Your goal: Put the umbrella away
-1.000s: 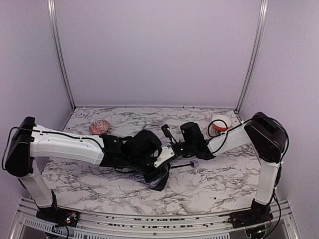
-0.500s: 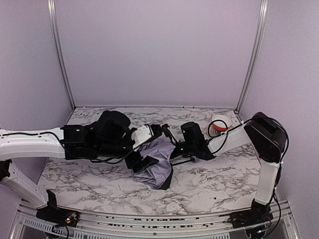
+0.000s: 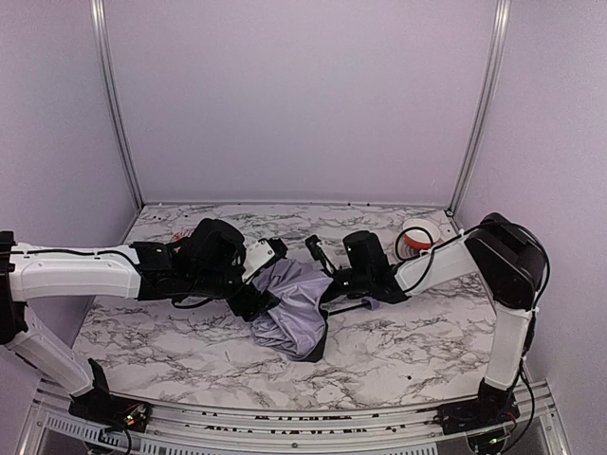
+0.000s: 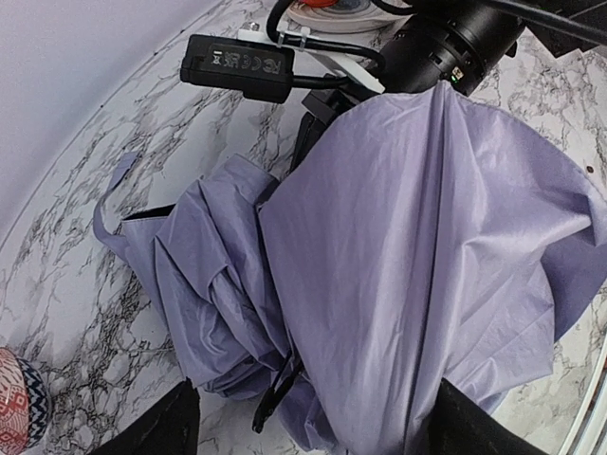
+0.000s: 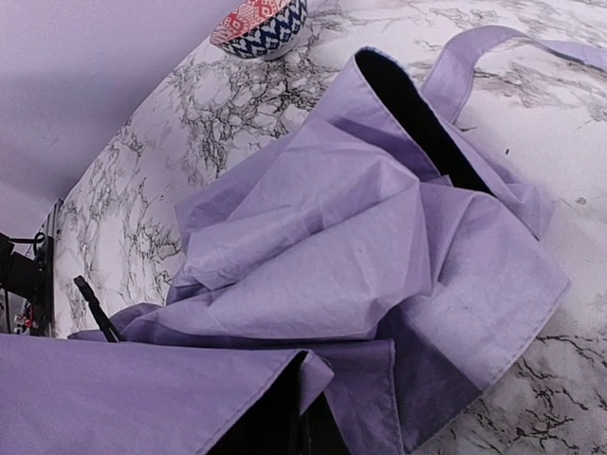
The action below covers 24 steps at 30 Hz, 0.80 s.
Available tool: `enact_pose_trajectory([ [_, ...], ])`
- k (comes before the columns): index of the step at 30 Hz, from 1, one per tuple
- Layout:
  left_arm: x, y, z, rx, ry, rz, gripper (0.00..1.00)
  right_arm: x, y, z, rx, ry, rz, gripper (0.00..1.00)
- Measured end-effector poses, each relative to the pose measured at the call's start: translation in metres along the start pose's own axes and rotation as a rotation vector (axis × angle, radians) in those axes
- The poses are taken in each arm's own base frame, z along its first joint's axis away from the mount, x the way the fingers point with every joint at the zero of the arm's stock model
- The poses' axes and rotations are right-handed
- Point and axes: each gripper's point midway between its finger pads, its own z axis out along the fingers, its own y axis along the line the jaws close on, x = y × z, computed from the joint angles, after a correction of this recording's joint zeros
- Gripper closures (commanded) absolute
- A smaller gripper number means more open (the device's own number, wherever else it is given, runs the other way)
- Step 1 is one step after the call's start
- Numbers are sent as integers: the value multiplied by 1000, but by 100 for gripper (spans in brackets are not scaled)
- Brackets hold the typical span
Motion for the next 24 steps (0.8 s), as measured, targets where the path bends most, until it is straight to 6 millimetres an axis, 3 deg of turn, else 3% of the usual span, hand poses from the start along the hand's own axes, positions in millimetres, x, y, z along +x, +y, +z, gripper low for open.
enact_pose_trajectory([
  [5,6,-6,15,34,33,13,47,-2,0,1,2,6,-12,100],
  [8,11,-10,21,61,50,16,77,-5,1,1,3,7,-24,100],
  [11,10,-12,22,77,49,4,99,-10,3,2,0,7,-42,88],
  [15,8,-14,21,92,40,1,100,-22,4,-1,20,4,-84,59],
  [18,0,-8,20,63,27,-14,100,-37,5,-19,90,-9,-124,42],
  [20,-6,-1,18,27,15,-22,100,-58,9,-42,166,-51,-162,26],
  [21,-10,4,17,2,7,-31,100,-68,11,-54,196,-77,-173,7],
  [22,-13,8,16,-20,2,-37,100,-80,13,-70,243,-118,-185,1],
  [24,-19,19,12,-81,-12,-48,100,-91,18,-100,301,-186,-191,0],
])
